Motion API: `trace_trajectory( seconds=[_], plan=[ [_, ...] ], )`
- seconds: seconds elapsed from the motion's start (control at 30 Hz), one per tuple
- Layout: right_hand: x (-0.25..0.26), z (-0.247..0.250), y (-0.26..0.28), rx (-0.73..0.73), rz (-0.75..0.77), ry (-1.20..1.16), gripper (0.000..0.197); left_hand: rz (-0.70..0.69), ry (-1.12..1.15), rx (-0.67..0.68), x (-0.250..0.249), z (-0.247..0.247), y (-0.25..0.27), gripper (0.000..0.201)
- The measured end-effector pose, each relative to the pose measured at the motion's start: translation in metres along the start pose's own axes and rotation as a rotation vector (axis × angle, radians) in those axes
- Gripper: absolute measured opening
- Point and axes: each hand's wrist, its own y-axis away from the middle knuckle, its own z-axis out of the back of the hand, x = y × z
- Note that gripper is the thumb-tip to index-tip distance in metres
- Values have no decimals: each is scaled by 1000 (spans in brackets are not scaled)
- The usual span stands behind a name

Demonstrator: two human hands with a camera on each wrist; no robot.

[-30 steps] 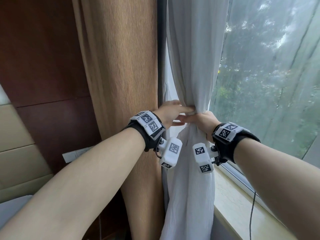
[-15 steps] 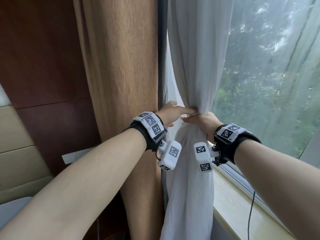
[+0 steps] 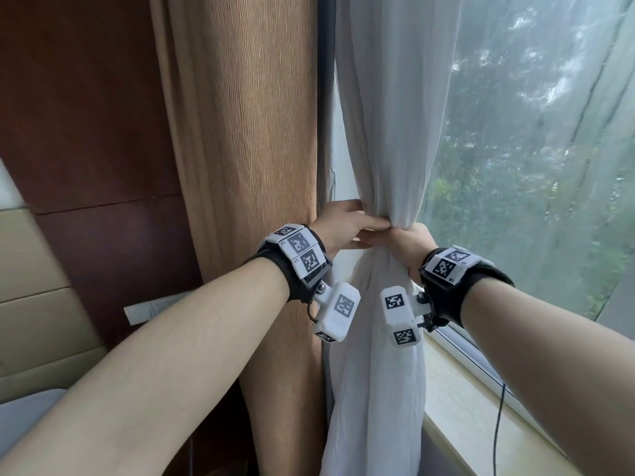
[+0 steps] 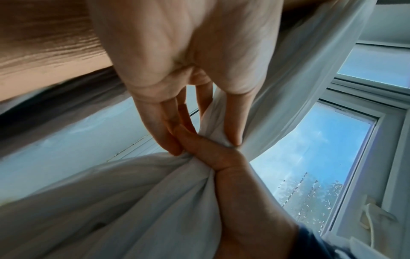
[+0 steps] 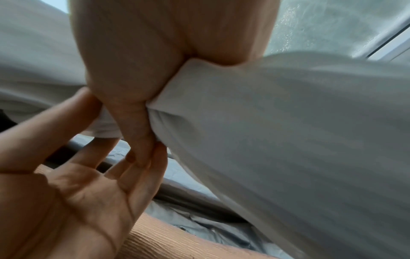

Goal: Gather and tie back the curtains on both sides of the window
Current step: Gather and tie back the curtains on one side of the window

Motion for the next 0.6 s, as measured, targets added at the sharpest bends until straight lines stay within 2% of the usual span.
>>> trace_trajectory(
  seconds=[0.1, 0.27, 0.37, 0.4, 0.5, 0.6],
  plan=[
    [-2, -2, -3, -11, 1, 8, 16, 23, -15, -40, -2, -1, 1, 34],
    [-8, -10, -15, -54, -23, 42, 16, 74, -161, -93, -10, 2, 0, 35],
    [-10, -8, -22, -98, -67, 21, 11, 83, -223, -153, -6, 16, -4, 15],
    [-10, -8, -24, -108, -72, 16, 7, 87, -237, -193, -3, 23, -7, 17],
    [-12, -8, -32, -163, -70, 21, 16, 162, -377, -293, 1, 36, -17, 43],
    [-14, -16, -40, -185, -72, 35, 25, 213, -526, -271, 5, 42, -29, 51]
  ],
)
